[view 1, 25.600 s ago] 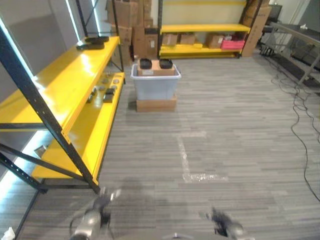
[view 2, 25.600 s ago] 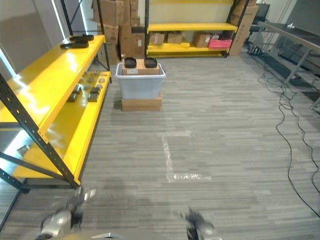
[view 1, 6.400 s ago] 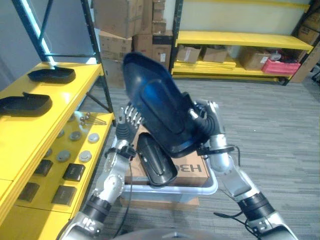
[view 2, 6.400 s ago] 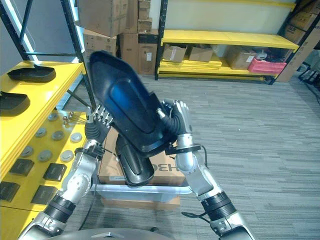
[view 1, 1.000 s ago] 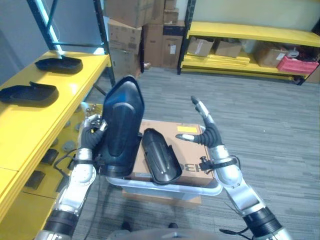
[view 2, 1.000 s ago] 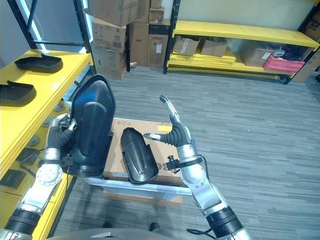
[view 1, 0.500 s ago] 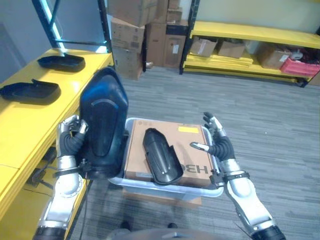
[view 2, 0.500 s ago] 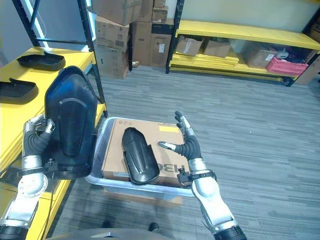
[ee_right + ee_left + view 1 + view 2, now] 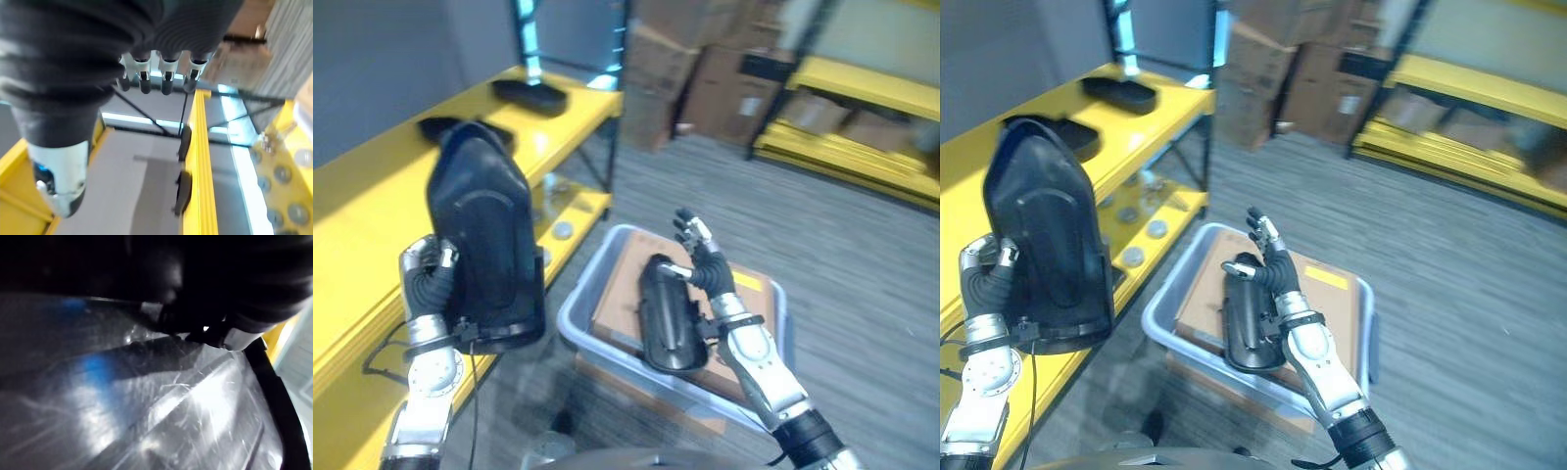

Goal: Move parts from the plastic box to the shelf.

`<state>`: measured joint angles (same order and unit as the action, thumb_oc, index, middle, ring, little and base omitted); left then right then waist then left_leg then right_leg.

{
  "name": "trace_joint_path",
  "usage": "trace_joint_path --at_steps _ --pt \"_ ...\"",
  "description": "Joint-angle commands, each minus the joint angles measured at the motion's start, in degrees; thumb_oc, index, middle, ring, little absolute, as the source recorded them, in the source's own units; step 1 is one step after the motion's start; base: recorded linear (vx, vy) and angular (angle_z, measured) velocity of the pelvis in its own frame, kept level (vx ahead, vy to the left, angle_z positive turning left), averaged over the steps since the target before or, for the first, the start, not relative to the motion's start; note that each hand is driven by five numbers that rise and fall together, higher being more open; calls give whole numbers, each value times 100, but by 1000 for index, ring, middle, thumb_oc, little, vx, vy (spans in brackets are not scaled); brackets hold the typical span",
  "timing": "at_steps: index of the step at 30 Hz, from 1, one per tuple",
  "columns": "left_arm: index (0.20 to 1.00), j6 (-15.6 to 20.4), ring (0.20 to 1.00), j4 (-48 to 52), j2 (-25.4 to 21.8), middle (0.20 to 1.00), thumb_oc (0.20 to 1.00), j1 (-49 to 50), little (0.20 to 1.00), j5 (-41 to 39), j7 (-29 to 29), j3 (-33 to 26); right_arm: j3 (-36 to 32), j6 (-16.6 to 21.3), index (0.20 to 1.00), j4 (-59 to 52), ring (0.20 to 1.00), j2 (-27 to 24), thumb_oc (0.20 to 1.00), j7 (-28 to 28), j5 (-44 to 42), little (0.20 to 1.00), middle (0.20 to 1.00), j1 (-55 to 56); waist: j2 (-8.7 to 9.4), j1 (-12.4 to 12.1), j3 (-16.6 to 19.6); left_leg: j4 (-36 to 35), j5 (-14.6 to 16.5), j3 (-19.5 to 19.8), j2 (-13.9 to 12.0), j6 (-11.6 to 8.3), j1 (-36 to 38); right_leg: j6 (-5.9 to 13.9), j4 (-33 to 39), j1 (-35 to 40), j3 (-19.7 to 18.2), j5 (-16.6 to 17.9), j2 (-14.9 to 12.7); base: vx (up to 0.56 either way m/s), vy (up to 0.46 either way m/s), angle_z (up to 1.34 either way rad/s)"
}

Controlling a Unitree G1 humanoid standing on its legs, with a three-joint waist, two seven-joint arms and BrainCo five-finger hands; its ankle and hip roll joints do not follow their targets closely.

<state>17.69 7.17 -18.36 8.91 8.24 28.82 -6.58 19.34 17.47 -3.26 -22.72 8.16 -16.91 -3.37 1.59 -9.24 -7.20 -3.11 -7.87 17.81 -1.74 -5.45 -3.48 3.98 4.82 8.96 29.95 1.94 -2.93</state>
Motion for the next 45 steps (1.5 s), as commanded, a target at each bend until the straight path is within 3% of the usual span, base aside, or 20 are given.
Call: trace_joint_path --at_steps 1,2,4,7,8,9,10,12,15,19,20,23,24,25,26,28,29,33,37,45 --pt "200 487 200 607 -601 200 200 -332 200 -286 185 -299 38 320 1000 28 1000 48 1000 12 -40 1000 1000 -799 106 -469 -262 10 585 109 -374 -340 -106 9 -533 62 171 -1190 -348 58 -115 156" --pt "200 487 200 607 -601 200 200 -332 200 -286 185 -299 38 320 1000 28 1000 48 1000 12 -40 1000 1000 -799 106 -469 -262 10 585 109 -374 -340 -106 9 -533 62 171 -1190 -348 -9 15 182" --pt "200 537 200 613 -572 200 200 -492 200 -390 166 -150 148 285 1000 110 1000 -36 1000 57 25 1000 1000 -1152 87 -467 -288 -36 387 -651 -597 -383 -314 61 -450 173 579 -1181 -416 20 133 150" --pt "200 543 200 580 -584 200 200 -641 200 -537 82 -45 345 211 1000 132 1000 -87 1000 52 295 1000 1000 -1448 96 -248 -250 51 168 -2591 -1113 -277 -377 120 -407 238 876 -1054 -559 11 167 108" --pt "200 544 200 576 -583 200 200 -643 200 -540 80 -56 357 205 1000 131 1000 -83 1000 59 306 1000 1000 -1456 101 -266 -244 51 169 -2626 -1118 -275 -376 119 -397 222 847 -1042 -561 6 189 83" --pt "200 537 200 564 -620 200 200 -614 200 -636 -5 -34 382 194 1000 -55 1000 -144 1000 -8 411 1000 1000 -1418 56 -85 -153 38 72 -3611 -1372 -257 -291 134 -430 228 1058 -954 -634 55 190 85" --pt "200 522 200 534 -623 200 200 -560 200 -693 -15 -39 407 145 1000 -116 1000 -128 1000 -36 439 1000 1000 -1396 24 -63 -111 52 52 -3716 -1381 -265 -254 138 -439 235 1069 -941 -659 56 190 105" --pt "200 495 200 552 -655 200 200 -440 200 -687 16 -125 478 102 1000 -258 1000 -58 1000 -131 445 1000 1000 -1414 9 -142 -54 129 155 -3424 -1245 -244 -274 186 -477 259 982 -920 -779 156 202 73" --pt "200 521 200 601 -691 200 200 -434 200 -677 3 -113 491 117 1000 -193 1000 25 1000 -133 399 1000 1000 -1477 69 -163 -58 358 273 -3400 -1152 -157 -392 255 -550 338 1041 -837 -978 167 248 0" --pt "200 583 200 634 -809 200 200 -527 200 -712 -93 -34 605 86 1000 -241 1000 132 1000 -171 504 1000 1000 -1545 236 -119 71 681 811 -3364 -627 192 -433 598 -843 453 1088 -336 -1660 244 398 21" --pt "200 595 200 668 -894 200 200 -646 200 -688 -83 33 632 61 1000 -235 1000 188 1000 -174 508 1000 1000 -1622 233 -31 73 656 993 -3289 -322 390 -317 667 -1387 328 917 213 -2046 174 333 12" --pt "200 632 200 734 -1008 200 200 -845 200 -680 -50 98 603 74 1000 -227 1000 242 1000 -104 524 1000 1000 -1644 221 118 14 515 1121 -3166 4 624 -133 760 -2042 78 409 493 -2358 197 355 29" --pt "200 639 200 732 -1046 200 200 -1054 200 -610 22 198 575 95 1000 -216 1000 266 1000 -51 589 1000 1000 -1663 194 196 -28 393 1135 -3106 94 697 -25 768 -2303 -155 -19 491 -2326 157 302 66" --pt "200 683 200 719 -1140 200 200 -1356 200 -500 111 408 404 184 1000 -392 1000 181 1000 50 614 1000 1000 -1590 45 466 -137 201 955 -2853 125 743 79 467 -2293 -659 -774 -37 -1784 148 225 65" --pt "200 684 200 715 -1182 200 200 -1483 200 -411 162 488 271 234 1000 -517 1000 134 1000 141 641 1000 1000 -1561 -30 524 -183 117 923 -2715 125 726 122 424 -2141 -889 -1060 -326 -1511 106 141 38" --pt "200 632 200 743 -1234 200 200 -1604 200 -228 250 517 127 302 1000 -665 1000 95 1000 294 738 1000 1000 -1556 -75 571 -222 43 934 -2602 126 698 188 436 -1816 -1016 -1186 -502 -1352 134 -1 70" --pt "200 572 200 797 -1288 200 200 -1742 200 176 389 577 -121 432 1000 -940 1000 62 1000 424 834 1000 1000 -1494 -66 706 -282 -68 924 -2387 175 658 295 499 -1066 -1155 -1414 -325 -1145 224 -28 98" --pt "200 570 200 723 -1167 200 200 -1934 200 486 517 756 -365 578 1000 -1193 1000 26 1000 611 1028 1000 1000 -1417 54 939 -349 -148 962 -2105 256 647 392 726 -498 -1523 -2331 32 -728 123 -59 80" --pt "200 497 200 681 -1016 200 200 -1944 200 641 545 891 -542 646 1000 -1360 1000 -46 1000 677 1158 1000 1000 -1264 200 919 -324 -114 1018 -1958 291 633 378 669 -260 -1329 -2538 95 -676 39 -116 47" --pt "200 203 200 501 -624 200 200 -1543 200 511 515 838 -688 620 1000 -1482 1000 -188 1000 540 1185 1000 1000 -804 221 955 -154 -155 1062 -1884 81 461 560 512 -113 -1001 -2310 -7 -531 92 -173 34"
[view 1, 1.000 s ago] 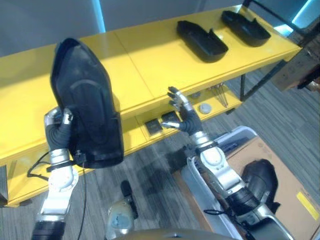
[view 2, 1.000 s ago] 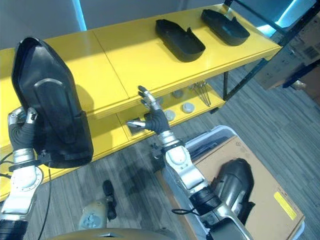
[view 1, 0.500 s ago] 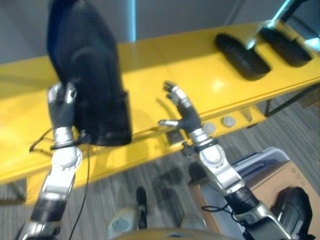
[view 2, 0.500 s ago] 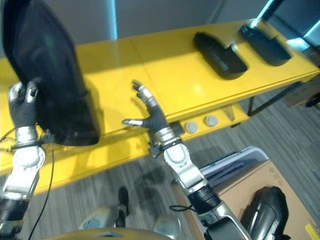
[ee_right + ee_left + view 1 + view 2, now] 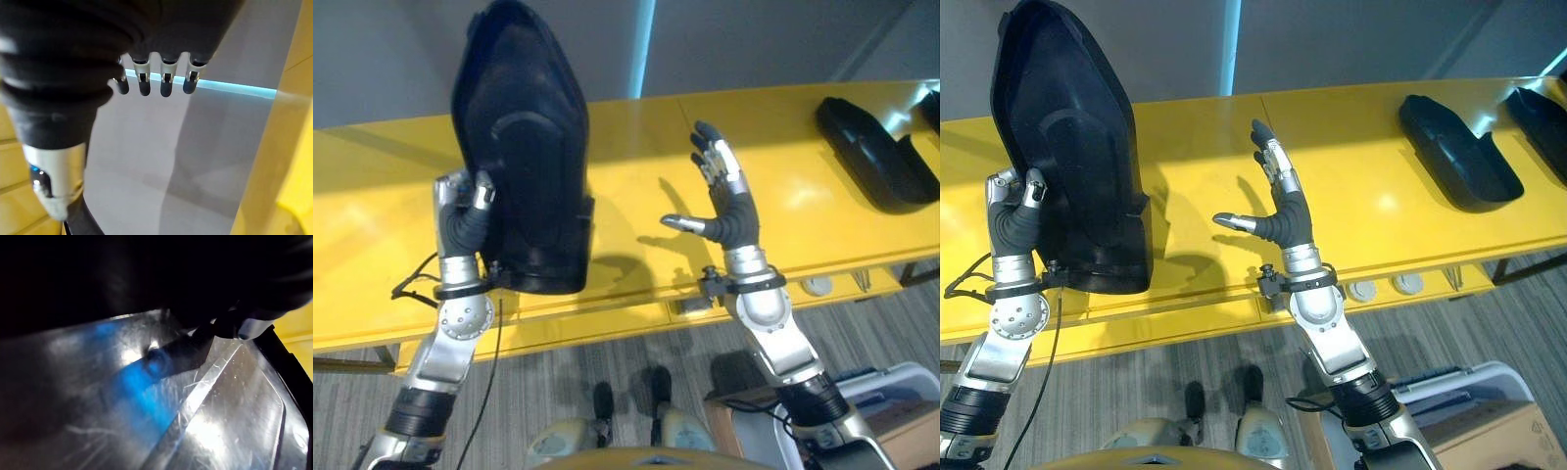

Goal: Move parts from the plastic box to the shelf.

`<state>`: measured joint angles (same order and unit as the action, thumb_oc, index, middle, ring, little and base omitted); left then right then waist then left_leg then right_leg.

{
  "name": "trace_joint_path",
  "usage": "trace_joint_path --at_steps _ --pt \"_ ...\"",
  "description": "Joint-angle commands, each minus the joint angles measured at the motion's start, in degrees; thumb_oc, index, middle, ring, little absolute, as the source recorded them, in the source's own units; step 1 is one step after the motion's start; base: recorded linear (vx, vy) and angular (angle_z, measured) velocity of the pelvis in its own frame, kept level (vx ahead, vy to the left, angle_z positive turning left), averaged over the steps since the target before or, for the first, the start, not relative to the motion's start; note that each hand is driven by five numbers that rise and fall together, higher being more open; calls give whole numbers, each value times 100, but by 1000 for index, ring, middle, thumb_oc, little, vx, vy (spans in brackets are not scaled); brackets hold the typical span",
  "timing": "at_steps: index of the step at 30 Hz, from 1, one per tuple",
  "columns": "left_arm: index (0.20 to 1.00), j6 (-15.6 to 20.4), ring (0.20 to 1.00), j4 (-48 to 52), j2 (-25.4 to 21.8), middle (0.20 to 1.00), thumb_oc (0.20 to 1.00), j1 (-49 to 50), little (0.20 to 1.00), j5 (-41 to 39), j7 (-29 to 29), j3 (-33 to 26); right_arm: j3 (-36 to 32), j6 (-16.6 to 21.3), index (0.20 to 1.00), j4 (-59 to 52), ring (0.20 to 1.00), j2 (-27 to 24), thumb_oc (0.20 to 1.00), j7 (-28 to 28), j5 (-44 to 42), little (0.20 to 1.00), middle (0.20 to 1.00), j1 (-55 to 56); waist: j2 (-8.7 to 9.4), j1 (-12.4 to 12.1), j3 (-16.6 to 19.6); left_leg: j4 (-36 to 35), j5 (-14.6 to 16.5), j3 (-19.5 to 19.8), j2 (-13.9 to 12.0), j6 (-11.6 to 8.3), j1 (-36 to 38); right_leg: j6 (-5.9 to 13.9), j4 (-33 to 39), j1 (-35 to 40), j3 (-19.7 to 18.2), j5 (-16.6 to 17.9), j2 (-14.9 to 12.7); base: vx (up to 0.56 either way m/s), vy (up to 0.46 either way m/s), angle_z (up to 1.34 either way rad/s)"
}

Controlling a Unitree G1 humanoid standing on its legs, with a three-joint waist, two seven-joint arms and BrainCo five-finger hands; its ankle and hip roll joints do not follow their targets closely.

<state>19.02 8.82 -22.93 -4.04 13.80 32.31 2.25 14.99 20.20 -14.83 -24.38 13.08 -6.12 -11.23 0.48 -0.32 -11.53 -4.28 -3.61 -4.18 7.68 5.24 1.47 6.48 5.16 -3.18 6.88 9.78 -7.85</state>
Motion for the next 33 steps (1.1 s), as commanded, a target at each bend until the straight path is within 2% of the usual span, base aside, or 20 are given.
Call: trace_joint_path --at_steps 1,4,8,9,10,11,12,13,14,15,18,19,20,21,24,28,33 --pt "200 -4 200 218 -91 200 200 -230 200 -86 171 -31 -315 332 1000 -326 1000 -60 1000 30 129 1000 1000 87 331 107 306 -53 639 310 -903 -643 101 243 -123 256 20 -814 -12 146 -174 19" --pt "200 -169 200 -154 25 200 200 -389 200 -215 170 80 -470 301 1000 -322 1000 -142 1000 1 148 1000 1000 405 304 293 345 -72 677 243 -1055 -731 204 197 -65 326 -7 -869 109 110 -144 13" --pt "200 -213 200 -368 -7 200 200 -492 200 -214 197 70 -488 328 1000 -330 1000 -116 1000 -42 55 1000 1000 502 273 415 294 39 779 131 -1145 -784 293 147 -117 276 -180 -900 201 74 -120 -36" --pt "200 -186 200 -372 -9 200 200 -502 200 -222 221 15 -425 382 1000 -338 1000 -85 1000 -111 -106 1000 1000 479 273 424 165 645 978 70 -1174 -819 106 83 -159 251 -289 -947 231 25 -192 -51" --pt "200 -183 200 -348 41 200 200 -463 200 -235 248 -14 -366 413 1000 -322 1000 -80 1000 -149 -195 1000 1000 435 281 412 75 1000 1041 67 -1159 -856 -59 34 -122 300 -319 -967 220 -7 -127 -73" --pt "200 -183 200 -345 42 200 200 -463 200 -234 247 -22 -362 418 1000 -314 1000 -82 1000 -154 -203 1000 1000 424 278 417 66 1103 1092 70 -1165 -857 -108 33 -116 303 -320 -962 223 -28 -123 -73" --pt "200 -173 200 -291 137 200 200 -400 200 -266 293 -82 -293 412 1000 -273 1000 -131 1000 -196 -275 1000 1000 318 268 356 -97 1976 958 184 -1145 -981 -573 -62 -57 425 -301 -1013 222 -62 -103 -57" --pt "200 -179 200 -326 181 200 200 -435 200 -291 353 -64 -257 400 1000 -238 1000 -144 1000 -193 -296 1000 1000 269 284 287 -207 2378 635 317 -1109 -1103 -827 -114 -55 472 -293 -1021 208 -114 -124 -30" --pt "200 -180 200 -394 220 200 200 -528 200 -313 419 -44 -262 390 1000 -182 1000 -164 1000 -168 -324 1000 1000 197 302 284 -279 2729 444 514 -1039 -1214 -1192 -152 -50 463 -240 -1021 193 -90 -54 -6" --pt "200 -180 200 -394 220 200 200 -528 200 -313 419 -44 -262 390 1000 -182 1000 -164 1000 -168 -324 1000 1000 197 302 284 -279 2729 444 514 -1039 -1214 -1192 -152 -50 463 -240 -1021 193 -59 -20 -12" --pt "200 -188 200 -447 274 200 200 -559 200 -341 451 -51 -269 389 1000 -128 1000 -165 1000 -152 -366 1000 1000 170 328 333 -196 2405 557 575 -1082 -1208 -1226 -119 -33 451 -201 -1063 147 48 55 0" --pt "200 -201 200 -437 250 200 200 -577 200 -280 456 -58 -290 394 1000 -88 1000 -188 1000 -175 -447 1000 1000 179 249 445 -48 1503 615 172 -1548 -1174 -752 -34 -45 478 -129 -1101 79 78 114 12" --pt "200 -201 200 -437 250 200 200 -577 200 -280 456 -58 -290 394 1000 -88 1000 -188 1000 -175 -447 1000 1000 179 249 445 -48 1503 615 172 -1548 -1174 -752 -34 -45 478 -129 -1101 79 172 241 13" --pt "200 -267 200 -450 208 200 200 -575 200 -234 432 -98 -357 410 1000 -132 1000 -172 1000 -191 -471 1000 1000 320 87 510 132 584 543 -39 -1753 -1125 -273 27 -51 529 -108 -1160 119 153 169 7" --pt "200 -348 200 -605 215 200 200 -642 200 -122 383 -57 -424 373 1000 -131 1000 -192 1000 -208 -356 1000 1000 521 0 604 291 -20 357 -150 -1708 -1149 104 63 -81 594 -8 -1166 88 152 143 8" --pt "200 -558 200 -735 47 200 200 -747 200 -16 394 -162 -296 250 1000 -103 1000 16 1000 -321 -442 1000 1000 549 35 567 368 -67 463 -242 -1515 -1058 338 120 -119 778 34 -1161 -115 132 134 19" --pt "200 -628 200 -1041 -10 200 200 -954 200 -68 575 -284 -116 190 1000 -122 1000 56 1000 -468 -478 1000 1000 459 93 560 328 -72 498 -316 -1450 -1036 226 197 -42 638 -33 -1064 -184 18 41 26"
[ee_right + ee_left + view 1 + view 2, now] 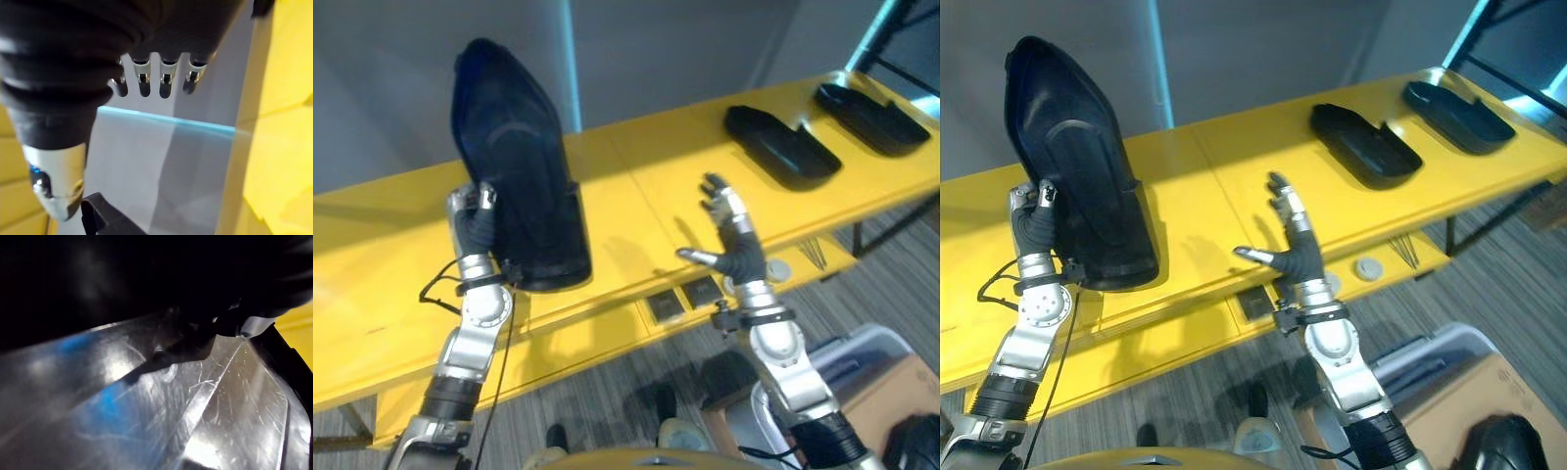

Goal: Move parts from the plastic box to the shelf.

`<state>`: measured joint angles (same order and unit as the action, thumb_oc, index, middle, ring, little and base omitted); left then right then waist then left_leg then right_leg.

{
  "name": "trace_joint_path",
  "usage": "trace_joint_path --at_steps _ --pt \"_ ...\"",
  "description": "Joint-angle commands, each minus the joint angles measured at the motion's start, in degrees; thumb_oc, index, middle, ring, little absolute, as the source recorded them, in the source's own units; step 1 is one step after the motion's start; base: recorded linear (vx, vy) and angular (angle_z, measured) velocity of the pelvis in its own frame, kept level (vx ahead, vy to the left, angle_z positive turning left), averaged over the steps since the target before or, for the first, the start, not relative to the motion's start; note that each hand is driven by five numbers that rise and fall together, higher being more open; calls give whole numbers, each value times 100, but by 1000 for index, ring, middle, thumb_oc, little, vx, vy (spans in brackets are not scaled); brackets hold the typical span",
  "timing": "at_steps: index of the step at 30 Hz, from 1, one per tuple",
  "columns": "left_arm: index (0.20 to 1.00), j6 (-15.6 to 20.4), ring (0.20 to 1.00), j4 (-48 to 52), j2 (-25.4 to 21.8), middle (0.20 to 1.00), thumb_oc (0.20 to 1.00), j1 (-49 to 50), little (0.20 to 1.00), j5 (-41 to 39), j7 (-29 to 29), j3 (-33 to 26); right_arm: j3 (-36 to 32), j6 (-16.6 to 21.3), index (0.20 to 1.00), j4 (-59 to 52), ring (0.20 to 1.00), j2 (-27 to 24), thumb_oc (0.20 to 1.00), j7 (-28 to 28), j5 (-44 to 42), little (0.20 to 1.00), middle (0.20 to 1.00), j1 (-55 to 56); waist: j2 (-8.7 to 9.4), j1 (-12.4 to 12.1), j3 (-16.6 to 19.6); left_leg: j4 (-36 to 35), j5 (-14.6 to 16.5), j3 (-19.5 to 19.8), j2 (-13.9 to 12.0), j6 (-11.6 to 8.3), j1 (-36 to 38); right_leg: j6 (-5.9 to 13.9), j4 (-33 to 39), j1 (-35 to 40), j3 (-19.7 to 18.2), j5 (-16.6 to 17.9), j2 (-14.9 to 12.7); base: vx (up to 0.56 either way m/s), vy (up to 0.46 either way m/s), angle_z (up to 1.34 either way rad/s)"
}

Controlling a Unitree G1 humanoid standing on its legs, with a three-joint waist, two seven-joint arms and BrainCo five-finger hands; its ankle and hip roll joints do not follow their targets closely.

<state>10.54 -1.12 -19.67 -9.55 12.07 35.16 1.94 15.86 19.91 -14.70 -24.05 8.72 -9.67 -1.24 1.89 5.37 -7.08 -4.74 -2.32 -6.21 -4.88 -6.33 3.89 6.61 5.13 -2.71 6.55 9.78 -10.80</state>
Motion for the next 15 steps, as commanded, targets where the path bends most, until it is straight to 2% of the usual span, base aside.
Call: trace_joint_path --at_steps 1,8,15 --pt "200 226 200 -63 -339 200 200 -415 200 103 297 -249 -202 221 1000 -132 1000 24 1000 -33 -124 1000 1000 -547 -47 -9 -112 -26 368 -115 -193 121 -26 184 -40 580 -2 -1061 110 -23 17 5" --pt "200 -5 200 -1259 -664 200 200 -1602 200 -283 795 -190 30 234 1000 -120 1000 -81 1000 -139 -334 1000 1000 -515 -55 165 -409 -26 181 -123 -200 72 -532 233 -38 18 -64 -906 149 -67 4 -2" --pt "200 -16 200 -1942 -781 200 200 -2328 200 -730 815 87 285 259 1000 -127 1000 -110 1000 -138 -302 1000 1000 -691 -82 266 -625 -26 20 -113 -248 27 -1032 263 -20 -451 -100 -784 187 -42 -9 -2"
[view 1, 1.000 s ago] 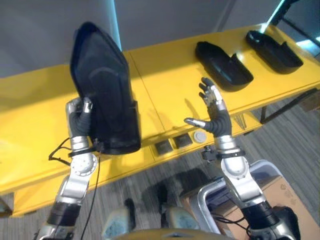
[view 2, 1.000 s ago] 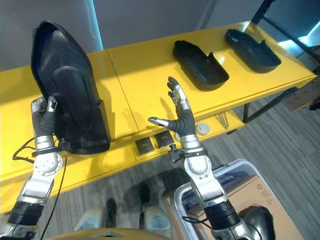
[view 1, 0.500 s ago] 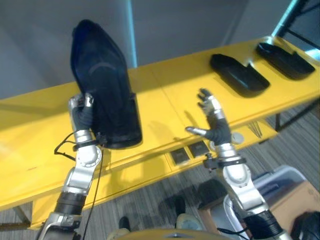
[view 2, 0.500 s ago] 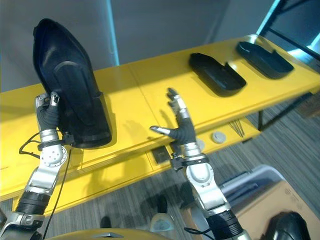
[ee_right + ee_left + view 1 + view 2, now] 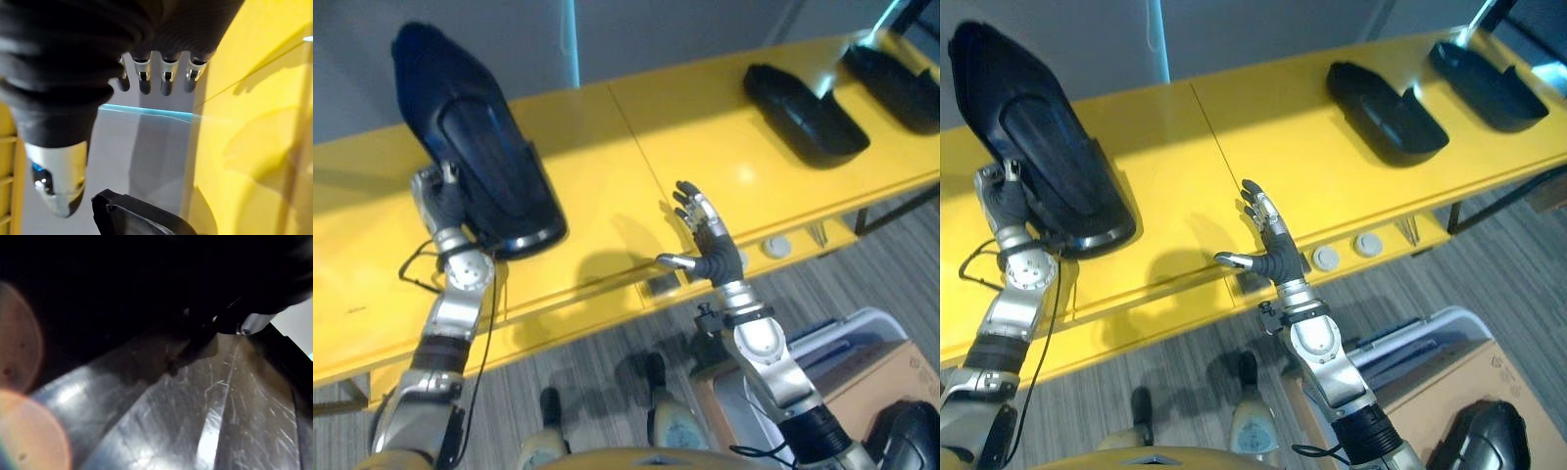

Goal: Move parts from the plastic box to the shelf.

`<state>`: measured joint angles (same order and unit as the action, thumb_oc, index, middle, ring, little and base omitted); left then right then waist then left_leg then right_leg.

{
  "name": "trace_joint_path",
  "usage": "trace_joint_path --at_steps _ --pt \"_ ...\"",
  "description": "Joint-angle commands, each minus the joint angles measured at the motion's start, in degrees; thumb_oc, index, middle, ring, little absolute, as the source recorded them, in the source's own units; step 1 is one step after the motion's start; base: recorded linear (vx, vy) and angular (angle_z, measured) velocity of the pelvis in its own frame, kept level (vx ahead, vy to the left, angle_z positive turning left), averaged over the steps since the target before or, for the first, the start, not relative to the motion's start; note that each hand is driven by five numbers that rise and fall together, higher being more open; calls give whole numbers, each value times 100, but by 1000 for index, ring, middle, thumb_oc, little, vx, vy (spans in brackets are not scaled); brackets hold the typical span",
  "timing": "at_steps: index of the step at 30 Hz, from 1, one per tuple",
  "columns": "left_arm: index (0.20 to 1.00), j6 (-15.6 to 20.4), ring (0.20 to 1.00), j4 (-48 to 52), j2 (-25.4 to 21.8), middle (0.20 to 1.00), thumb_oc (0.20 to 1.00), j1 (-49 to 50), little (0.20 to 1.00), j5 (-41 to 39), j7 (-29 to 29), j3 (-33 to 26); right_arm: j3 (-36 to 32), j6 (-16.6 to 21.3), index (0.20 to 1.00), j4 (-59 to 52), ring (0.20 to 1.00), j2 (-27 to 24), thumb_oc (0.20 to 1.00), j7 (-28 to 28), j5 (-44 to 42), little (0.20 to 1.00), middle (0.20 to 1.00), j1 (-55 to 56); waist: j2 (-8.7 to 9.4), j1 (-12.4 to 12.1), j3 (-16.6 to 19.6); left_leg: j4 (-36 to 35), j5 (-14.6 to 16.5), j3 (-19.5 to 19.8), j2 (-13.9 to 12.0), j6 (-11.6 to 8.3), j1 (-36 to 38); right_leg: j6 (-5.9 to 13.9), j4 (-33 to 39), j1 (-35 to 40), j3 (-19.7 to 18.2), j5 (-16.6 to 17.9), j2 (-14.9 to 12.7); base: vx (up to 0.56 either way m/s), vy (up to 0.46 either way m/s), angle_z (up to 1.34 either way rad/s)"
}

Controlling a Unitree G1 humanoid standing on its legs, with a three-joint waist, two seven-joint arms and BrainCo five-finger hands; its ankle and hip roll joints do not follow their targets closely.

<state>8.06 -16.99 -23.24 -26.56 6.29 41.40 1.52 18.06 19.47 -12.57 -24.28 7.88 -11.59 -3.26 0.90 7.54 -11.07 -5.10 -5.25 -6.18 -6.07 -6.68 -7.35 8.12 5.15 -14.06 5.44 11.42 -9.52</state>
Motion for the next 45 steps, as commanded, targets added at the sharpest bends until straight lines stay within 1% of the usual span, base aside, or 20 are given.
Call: trace_joint_path --at_steps 1,5,9,15,16,17,18,19,26,27,32,37,39,40,42,44,45 --pt "200 226 200 -433 -438 200 200 -695 200 -188 185 161 91 309 1000 -332 1000 -84 1000 -45 -97 1000 1000 -513 15 56 -256 10 303 -115 -132 58 49 114 -18 647 -3 -940 59 0 0 0" --pt "200 205 200 -689 -519 200 200 -969 200 -348 203 225 189 333 1000 -315 1000 -78 1000 -14 -45 1000 1000 -592 17 96 -338 10 285 -114 -139 66 -59 127 -15 520 -40 -920 74 0 0 0" --pt "200 131 200 -796 -689 200 200 -1148 200 -242 240 252 237 348 1000 -294 1000 -93 1000 -21 -29 1000 1000 -621 20 100 -395 10 290 -137 -140 72 -96 139 -15 461 -84 -913 71 9 -5 -2" --pt "200 -144 200 -999 -938 200 200 -1282 200 39 305 265 218 383 1000 -285 1000 -127 1000 -52 -36 1000 1000 -594 1 95 -469 10 306 -143 -124 94 -96 145 -15 427 -97 -904 63 6 -1 -1" --pt "316 -190 316 -991 -959 316 316 -1275 316 91 295 259 200 392 1000 -285 1000 -136 1000 -57 -40 1000 1000 -586 -1 92 -472 10 313 -136 -123 98 -90 146 -15 427 -99 -908 66 0 0 0" --pt "558 -229 558 -974 -974 558 558 -1256 558 117 272 261 188 394 1000 -285 1000 -136 1000 -53 -39 1000 1000 -579 -8 89 -478 10 314 -136 -125 98 -86 148 -15 431 -98 -908 65 0 0 0" --pt "890 -261 890 -964 -1002 890 890 -1230 890 157 248 246 166 395 1000 -287 1000 -138 1000 -53 -37 1000 1000 -572 -13 83 -482 10 314 -137 -126 98 -83 151 -15 434 -93 -910 63 0 0 0" --pt "1000 -307 1000 -931 -1035 1000 1000 -1197 1000 197 217 226 155 391 1000 -288 1000 -138 1000 -63 -36 1000 1000 -569 -20 72 -487 10 315 -133 -127 100 -76 149 -15 437 -92 -914 66 0 0 0" --pt "1000 -470 1000 -694 -1093 1000 1000 -902 1000 345 92 49 83 334 1000 -251 1000 -127 1000 -117 -39 1000 1000 -502 -31 24 -505 10 334 -121 -133 105 -28 133 -15 497 -76 -953 81 0 0 0" --pt "1000 -504 1000 -576 -1090 1000 1000 -750 1000 402 56 -46 66 330 1000 -232 1000 -106 1000 -132 -53 1000 1000 -491 -33 17 -508 10 344 -120 -136 105 -8 128 -15 517 -69 -964 84 0 0 0" --pt "1000 -547 1000 -382 -1105 1000 1000 -399 1000 483 -11 -269 18 299 1000 -200 1000 -96 1000 -186 -105 1000 1000 -452 -33 -11 -502 10 373 -110 -133 108 41 115 -15 573 -61 -990 92 0 0 0" --pt "1000 -497 1000 -64 -996 1000 1000 -194 1000 442 -21 -426 -23 270 1000 -156 1000 -78 1000 -178 -102 1000 1000 -460 -40 -34 -497 10 385 -101 -133 107 76 108 -15 614 -42 -1009 91 0 0 0" --pt "1000 -340 1000 95 -835 1000 1000 -183 1000 229 32 -462 -3 249 1000 -148 1000 -62 1000 -159 -85 1000 1000 -495 -44 -42 -485 10 390 -92 -131 111 90 102 -15 633 -33 -1015 87 0 0 0" --pt "1000 -118 1000 314 -686 1000 1000 -234 1000 -62 44 -460 -3 227 1000 -138 1000 -59 1000 -133 -73 1000 1000 -555 -41 -46 -464 10 393 -85 -129 110 104 100 -15 660 -27 -1025 84 0 0 0" --pt "1000 127 1000 677 -517 1000 1000 -343 1000 -310 54 -439 1 219 1000 -115 1000 -64 1000 -106 -51 1000 1000 -626 -48 -51 -425 10 402 -73 -118 113 136 99 -15 696 -21 -1036 87 1 1 2" --pt "1000 304 1000 980 -409 1000 1000 -427 1000 -474 22 -382 -12 224 1000 -96 1000 -81 1000 -78 -37 1000 1000 -675 -57 -56 -385 10 414 -61 -115 112 168 104 -15 738 -1 -1046 78 2 1 5" --pt "1000 301 1000 992 -405 1000 1000 -420 1000 -476 18 -385 -13 224 1000 -94 1000 -83 1000 -77 -36 1000 1000 -674 -59 -56 -387 10 415 -59 -115 112 171 104 -15 742 1 -1047 78 0 0 0"
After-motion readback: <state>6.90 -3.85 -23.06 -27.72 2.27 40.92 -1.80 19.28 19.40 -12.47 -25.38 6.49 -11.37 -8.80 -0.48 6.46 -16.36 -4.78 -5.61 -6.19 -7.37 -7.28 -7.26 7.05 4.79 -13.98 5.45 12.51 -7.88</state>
